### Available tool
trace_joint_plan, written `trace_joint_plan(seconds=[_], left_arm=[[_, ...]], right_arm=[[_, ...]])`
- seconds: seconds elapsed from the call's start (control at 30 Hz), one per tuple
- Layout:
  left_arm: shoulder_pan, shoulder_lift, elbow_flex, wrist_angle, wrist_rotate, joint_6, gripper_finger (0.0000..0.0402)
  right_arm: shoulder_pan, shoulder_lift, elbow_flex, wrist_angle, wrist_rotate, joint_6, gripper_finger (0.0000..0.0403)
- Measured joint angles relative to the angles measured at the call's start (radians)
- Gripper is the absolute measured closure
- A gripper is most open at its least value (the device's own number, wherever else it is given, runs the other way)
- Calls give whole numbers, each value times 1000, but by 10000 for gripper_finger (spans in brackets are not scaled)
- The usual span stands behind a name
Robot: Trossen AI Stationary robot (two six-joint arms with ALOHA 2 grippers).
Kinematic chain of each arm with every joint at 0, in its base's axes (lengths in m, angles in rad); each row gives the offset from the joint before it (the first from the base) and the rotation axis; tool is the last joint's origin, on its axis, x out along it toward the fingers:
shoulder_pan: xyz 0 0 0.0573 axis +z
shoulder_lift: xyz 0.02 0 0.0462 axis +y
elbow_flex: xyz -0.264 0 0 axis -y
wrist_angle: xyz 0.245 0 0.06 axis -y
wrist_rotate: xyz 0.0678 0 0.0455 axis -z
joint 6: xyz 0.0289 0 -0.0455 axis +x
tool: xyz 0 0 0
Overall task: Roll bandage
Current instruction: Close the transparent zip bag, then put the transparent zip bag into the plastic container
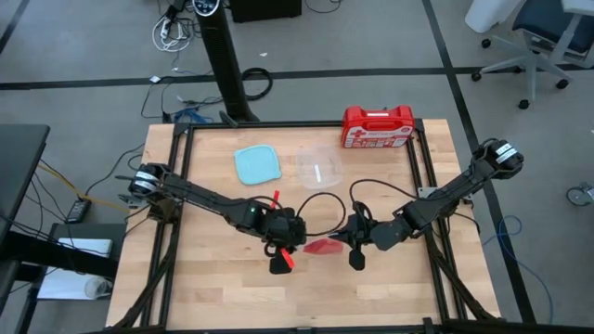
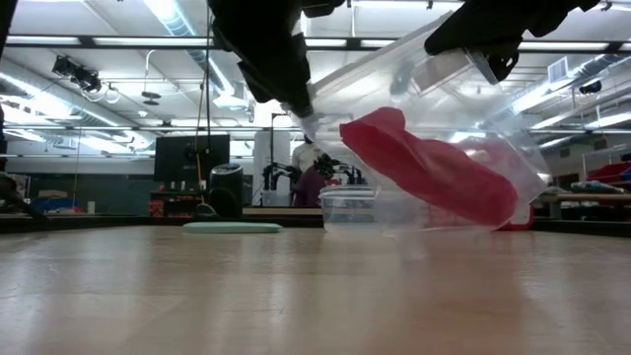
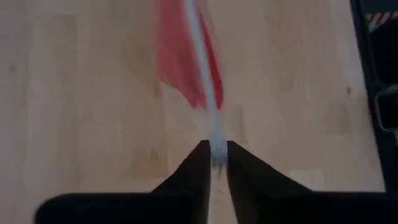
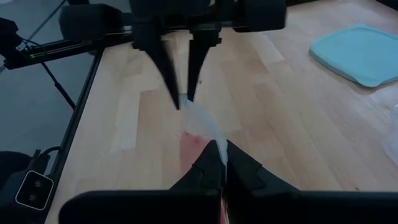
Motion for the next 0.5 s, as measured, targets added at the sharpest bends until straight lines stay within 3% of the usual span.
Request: trace_joint_plan(seconds=[0.27, 0.5], left_arm=[[3, 2, -2, -3, -8, -35, 227], [-34, 2, -2, -133, 8, -74, 205]], right_arm=[[0, -2, 0, -2, 1, 0, 403], [1, -24, 0, -132, 6, 67, 403]])
